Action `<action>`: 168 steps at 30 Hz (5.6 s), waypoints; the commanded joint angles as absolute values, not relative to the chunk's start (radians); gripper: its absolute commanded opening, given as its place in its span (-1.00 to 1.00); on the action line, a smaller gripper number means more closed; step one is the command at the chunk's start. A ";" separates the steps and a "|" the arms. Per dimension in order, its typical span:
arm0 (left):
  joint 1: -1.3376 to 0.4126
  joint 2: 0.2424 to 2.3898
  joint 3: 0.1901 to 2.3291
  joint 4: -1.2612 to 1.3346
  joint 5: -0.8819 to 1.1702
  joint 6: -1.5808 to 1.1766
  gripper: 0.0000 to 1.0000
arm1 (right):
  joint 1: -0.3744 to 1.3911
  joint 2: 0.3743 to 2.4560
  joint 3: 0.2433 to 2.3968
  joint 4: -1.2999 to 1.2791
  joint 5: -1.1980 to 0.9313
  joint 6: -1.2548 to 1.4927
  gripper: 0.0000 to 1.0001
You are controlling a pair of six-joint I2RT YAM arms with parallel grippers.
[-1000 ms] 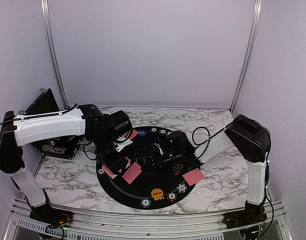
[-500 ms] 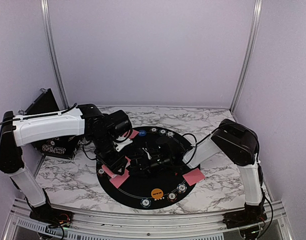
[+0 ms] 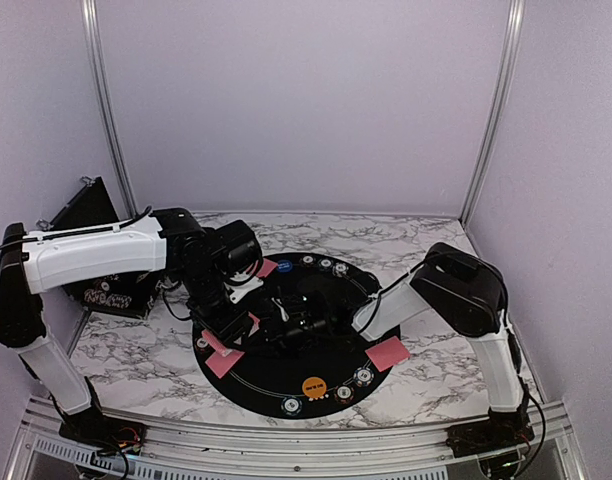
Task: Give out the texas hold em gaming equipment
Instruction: Distribute the poker card in the dealer area, then pick up the poker card from the face-down deck piles.
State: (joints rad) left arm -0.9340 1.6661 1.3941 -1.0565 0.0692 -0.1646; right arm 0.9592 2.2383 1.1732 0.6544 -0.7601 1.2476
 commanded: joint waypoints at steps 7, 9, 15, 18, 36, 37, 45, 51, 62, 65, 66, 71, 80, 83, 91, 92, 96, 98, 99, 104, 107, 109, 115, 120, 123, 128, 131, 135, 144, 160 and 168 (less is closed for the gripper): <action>-0.927 1.636 1.397 -1.065 0.063 -0.162 0.15 | 0.997 2.267 1.216 0.644 -0.707 1.270 -0.78; -0.926 1.634 1.395 -1.065 0.062 -0.162 0.15 | 0.997 2.258 1.217 0.625 -0.699 1.258 -0.67; -0.925 1.627 1.388 -1.064 0.062 -0.161 0.15 | 0.997 2.221 1.215 0.537 -0.660 1.193 -0.15; -0.926 1.626 1.386 -1.064 0.062 -0.162 0.15 | 0.995 2.201 1.204 0.523 -0.646 1.181 0.04; -0.923 1.621 1.381 -1.062 0.065 -0.161 0.15 | 0.941 2.077 1.083 0.507 -0.558 1.151 0.35; -0.924 1.622 1.382 -1.062 0.064 -0.160 0.15 | 0.938 2.071 1.077 0.510 -0.559 1.151 0.35; -0.924 1.627 1.387 -1.061 0.068 -0.160 0.15 | 0.890 1.991 1.009 0.534 -0.580 1.147 0.33; -0.924 1.630 1.395 -1.062 0.069 -0.160 0.15 | 0.815 1.901 0.976 0.521 -0.639 1.108 0.33; -0.924 1.646 1.416 -1.061 0.075 -0.157 0.15 | 0.790 1.860 1.027 0.478 -0.791 1.059 0.34; -0.924 1.650 1.416 -1.062 0.077 -0.158 0.15 | 0.793 1.866 1.050 0.479 -0.818 1.058 0.34; -0.924 1.650 1.417 -1.063 0.077 -0.157 0.15 | 0.798 1.869 1.057 0.481 -0.824 1.059 0.35; -0.923 1.651 1.420 -1.061 0.080 -0.156 0.15 | 0.819 1.893 1.092 0.495 -0.851 1.074 0.35; -0.924 1.651 1.423 -1.062 0.081 -0.159 0.15 | 0.864 1.950 1.150 0.525 -0.882 1.095 0.35; -0.924 1.651 1.424 -1.062 0.081 -0.158 0.15 | 0.876 1.969 1.161 0.550 -0.891 1.114 0.35; -0.923 1.655 1.424 -1.061 0.083 -0.158 0.15 | 0.901 2.009 1.188 0.579 -0.894 1.141 0.35; -0.923 1.654 1.424 -1.061 0.082 -0.157 0.15 | 0.903 2.014 1.190 0.583 -0.894 1.144 0.35; -0.925 1.654 1.426 -1.062 0.081 -0.157 0.15 | 0.912 2.034 1.200 0.602 -0.893 1.161 0.34; -0.924 1.655 1.425 -1.061 0.082 -0.158 0.15 | 0.914 2.043 1.207 0.607 -0.892 1.164 0.33; -0.924 1.654 1.425 -1.061 0.083 -0.158 0.15 | 0.916 2.046 1.210 0.606 -0.892 1.165 0.33; -0.924 1.653 1.426 -1.061 0.082 -0.158 0.15 | 0.922 2.071 1.231 0.608 -0.891 1.169 0.33; -0.924 1.653 1.428 -1.061 0.081 -0.158 0.15 | 0.924 2.080 1.235 0.608 -0.893 1.171 0.32; -0.924 1.651 1.427 -1.062 0.082 -0.157 0.15 | 0.925 2.082 1.233 0.603 -0.890 1.166 0.31; -0.923 1.652 1.427 -1.062 0.082 -0.156 0.15 | 0.924 2.088 1.230 0.579 -0.882 1.151 0.29; -0.923 1.648 1.423 -1.062 0.080 -0.156 0.15 | 0.915 2.084 1.226 0.556 -0.873 1.136 0.27; -0.924 1.646 1.422 -1.061 0.080 -0.156 0.15 | 0.906 2.079 1.216 0.554 -0.871 1.135 0.26; -0.924 1.646 1.420 -1.061 0.079 -0.155 0.15 | 0.894 2.068 1.202 0.547 -0.865 1.128 0.25; -0.923 1.646 1.420 -1.062 0.078 -0.156 0.15 | 0.890 2.063 1.195 0.546 -0.864 1.124 0.24; -0.924 1.647 1.420 -1.062 0.079 -0.156 0.15 | 0.884 2.055 1.187 0.546 -0.861 1.123 0.24; -0.924 1.646 1.419 -1.062 0.077 -0.155 0.15 | 0.877 2.040 1.177 0.545 -0.857 1.121 0.23; -0.924 1.646 1.419 -1.061 0.075 -0.152 0.15 | 0.869 2.018 1.162 0.541 -0.853 1.118 0.22; -0.925 1.646 1.418 -1.062 0.075 -0.152 0.15 | 0.864 2.004 1.154 0.543 -0.851 1.119 0.22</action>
